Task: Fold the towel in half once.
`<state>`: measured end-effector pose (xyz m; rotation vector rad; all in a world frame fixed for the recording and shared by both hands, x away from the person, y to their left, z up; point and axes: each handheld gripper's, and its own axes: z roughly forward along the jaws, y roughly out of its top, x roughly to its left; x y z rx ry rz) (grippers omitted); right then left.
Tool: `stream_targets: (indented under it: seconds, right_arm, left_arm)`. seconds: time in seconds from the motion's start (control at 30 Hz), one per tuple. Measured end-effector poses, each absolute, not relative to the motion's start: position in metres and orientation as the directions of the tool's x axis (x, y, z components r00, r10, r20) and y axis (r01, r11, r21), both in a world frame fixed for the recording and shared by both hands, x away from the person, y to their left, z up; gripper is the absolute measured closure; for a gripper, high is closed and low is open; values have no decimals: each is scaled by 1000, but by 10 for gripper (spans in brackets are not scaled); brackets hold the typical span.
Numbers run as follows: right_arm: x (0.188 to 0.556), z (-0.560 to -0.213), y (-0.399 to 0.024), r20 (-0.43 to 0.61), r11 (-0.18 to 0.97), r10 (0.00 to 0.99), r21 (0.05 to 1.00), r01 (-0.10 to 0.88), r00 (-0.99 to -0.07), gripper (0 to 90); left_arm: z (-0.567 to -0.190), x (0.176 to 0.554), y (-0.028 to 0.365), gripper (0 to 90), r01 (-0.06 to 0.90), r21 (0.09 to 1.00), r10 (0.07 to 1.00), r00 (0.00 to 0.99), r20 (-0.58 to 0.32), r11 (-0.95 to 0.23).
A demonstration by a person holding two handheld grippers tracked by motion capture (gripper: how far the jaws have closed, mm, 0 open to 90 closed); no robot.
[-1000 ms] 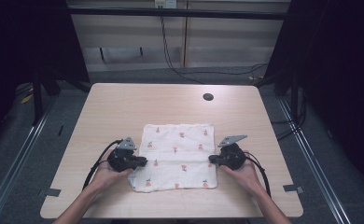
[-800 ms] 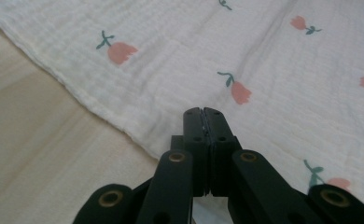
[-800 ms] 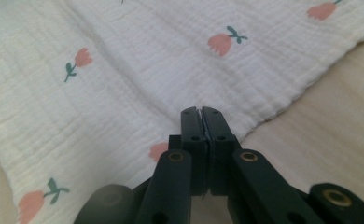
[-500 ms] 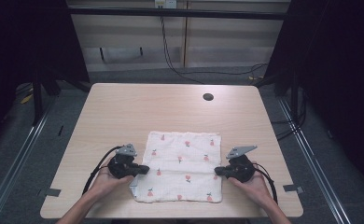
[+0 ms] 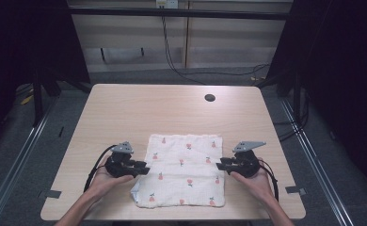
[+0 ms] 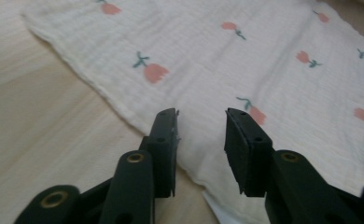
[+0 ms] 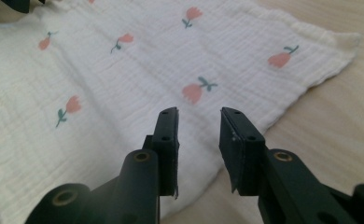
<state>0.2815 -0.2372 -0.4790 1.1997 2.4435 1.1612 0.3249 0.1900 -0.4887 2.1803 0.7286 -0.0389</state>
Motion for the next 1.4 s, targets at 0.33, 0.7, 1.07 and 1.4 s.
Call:
stream_targets:
  seconds: [0.33, 0.7, 1.07, 1.4]
  right_arm:
    - [311, -474, -243, 156, 341, 766, 723, 601, -623, 614]
    - [335, -473, -252, 192, 299, 765, 739, 603, -615, 640]
    - [374, -486, -247, 166, 302, 803, 714, 632, -572, 617]
    - [395, -495, -256, 146, 306, 840, 667, 679, -523, 579]
  left_arm:
    - [-495, 344, 176, 616, 556, 679, 564, 788, -247, -479]
    - [-498, 338, 172, 701, 518, 676, 522, 823, -226, -524]
    - [-490, 340, 177, 649, 539, 680, 541, 805, -242, -497]
    - [-484, 359, 196, 597, 551, 702, 585, 777, -235, -450]
